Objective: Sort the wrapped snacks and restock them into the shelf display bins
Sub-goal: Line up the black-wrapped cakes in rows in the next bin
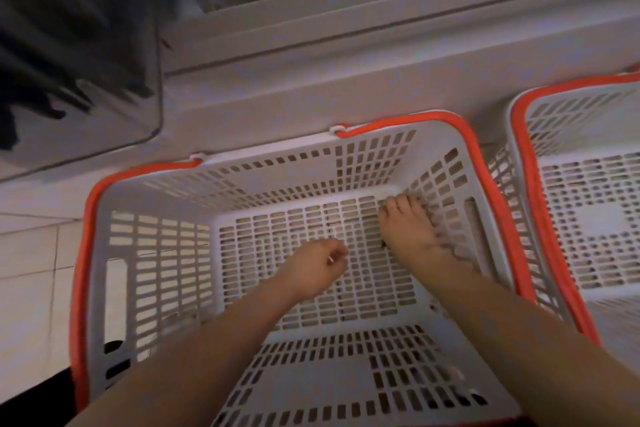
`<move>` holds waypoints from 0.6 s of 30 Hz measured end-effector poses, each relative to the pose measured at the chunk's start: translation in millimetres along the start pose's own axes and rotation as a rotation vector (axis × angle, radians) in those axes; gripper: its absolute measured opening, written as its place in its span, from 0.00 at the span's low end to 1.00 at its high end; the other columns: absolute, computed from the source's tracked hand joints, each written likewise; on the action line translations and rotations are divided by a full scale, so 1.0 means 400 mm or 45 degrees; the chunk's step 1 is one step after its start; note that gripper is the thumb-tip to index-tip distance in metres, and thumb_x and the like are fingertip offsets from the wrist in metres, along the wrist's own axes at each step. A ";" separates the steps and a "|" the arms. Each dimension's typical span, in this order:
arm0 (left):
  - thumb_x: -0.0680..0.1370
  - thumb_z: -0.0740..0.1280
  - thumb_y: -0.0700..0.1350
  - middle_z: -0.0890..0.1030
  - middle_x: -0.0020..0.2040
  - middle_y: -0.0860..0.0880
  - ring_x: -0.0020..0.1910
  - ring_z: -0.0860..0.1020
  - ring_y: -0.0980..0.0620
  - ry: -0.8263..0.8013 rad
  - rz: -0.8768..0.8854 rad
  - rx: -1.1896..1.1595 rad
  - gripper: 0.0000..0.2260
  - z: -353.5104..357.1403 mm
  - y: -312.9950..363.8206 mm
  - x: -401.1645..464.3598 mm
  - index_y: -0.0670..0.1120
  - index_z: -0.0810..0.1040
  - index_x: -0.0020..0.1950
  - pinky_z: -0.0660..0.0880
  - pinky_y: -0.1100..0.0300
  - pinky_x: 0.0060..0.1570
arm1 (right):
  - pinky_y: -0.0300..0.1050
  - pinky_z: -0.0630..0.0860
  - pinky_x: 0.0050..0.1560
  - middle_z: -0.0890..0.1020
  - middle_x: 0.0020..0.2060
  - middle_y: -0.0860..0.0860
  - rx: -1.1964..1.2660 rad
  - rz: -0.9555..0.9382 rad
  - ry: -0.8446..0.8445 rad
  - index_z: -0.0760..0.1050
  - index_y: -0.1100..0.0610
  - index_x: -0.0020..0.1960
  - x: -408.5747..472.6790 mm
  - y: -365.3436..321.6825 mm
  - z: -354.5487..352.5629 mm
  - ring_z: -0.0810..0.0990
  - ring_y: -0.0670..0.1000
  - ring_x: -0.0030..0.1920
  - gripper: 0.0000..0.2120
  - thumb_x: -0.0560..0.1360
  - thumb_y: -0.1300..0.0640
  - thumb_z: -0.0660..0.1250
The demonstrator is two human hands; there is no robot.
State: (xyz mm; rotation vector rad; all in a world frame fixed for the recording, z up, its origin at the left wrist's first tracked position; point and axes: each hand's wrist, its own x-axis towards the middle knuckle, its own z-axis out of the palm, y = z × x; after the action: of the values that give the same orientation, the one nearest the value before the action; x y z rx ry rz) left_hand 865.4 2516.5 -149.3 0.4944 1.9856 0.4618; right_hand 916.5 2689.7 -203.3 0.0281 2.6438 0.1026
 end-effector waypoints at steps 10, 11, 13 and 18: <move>0.77 0.66 0.43 0.82 0.53 0.44 0.50 0.81 0.50 0.296 -0.026 -1.492 0.12 -0.034 0.133 -0.128 0.43 0.77 0.59 0.77 0.56 0.53 | 0.42 0.69 0.61 0.63 0.64 0.50 1.382 0.190 0.459 0.56 0.53 0.73 -0.174 -0.070 -0.259 0.68 0.50 0.64 0.43 0.65 0.50 0.74; 0.77 0.66 0.41 0.82 0.52 0.44 0.49 0.81 0.49 0.333 0.015 -1.507 0.10 -0.044 0.141 -0.146 0.43 0.77 0.58 0.77 0.56 0.52 | 0.40 0.68 0.61 0.63 0.64 0.50 1.390 0.174 0.481 0.57 0.53 0.73 -0.186 -0.071 -0.281 0.68 0.50 0.64 0.42 0.65 0.50 0.75; 0.76 0.66 0.39 0.83 0.48 0.46 0.45 0.81 0.52 0.452 0.075 -1.424 0.07 -0.077 0.149 -0.188 0.46 0.79 0.53 0.77 0.59 0.46 | 0.33 0.62 0.62 0.62 0.65 0.50 1.395 0.110 0.498 0.59 0.55 0.71 -0.212 -0.070 -0.326 0.66 0.47 0.64 0.42 0.64 0.49 0.76; 0.75 0.68 0.41 0.81 0.38 0.47 0.36 0.78 0.52 0.569 0.401 -0.456 0.02 -0.217 0.138 -0.344 0.47 0.79 0.44 0.72 0.57 0.39 | 0.28 0.56 0.64 0.63 0.67 0.45 1.085 -0.114 0.672 0.66 0.52 0.69 -0.304 -0.062 -0.465 0.59 0.36 0.64 0.25 0.74 0.52 0.68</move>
State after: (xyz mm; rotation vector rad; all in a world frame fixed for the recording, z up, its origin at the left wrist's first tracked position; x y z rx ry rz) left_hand 853.5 2481.2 18.4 0.5073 2.1818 1.1870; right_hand 934.7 2647.9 15.4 0.1864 2.9726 -1.1885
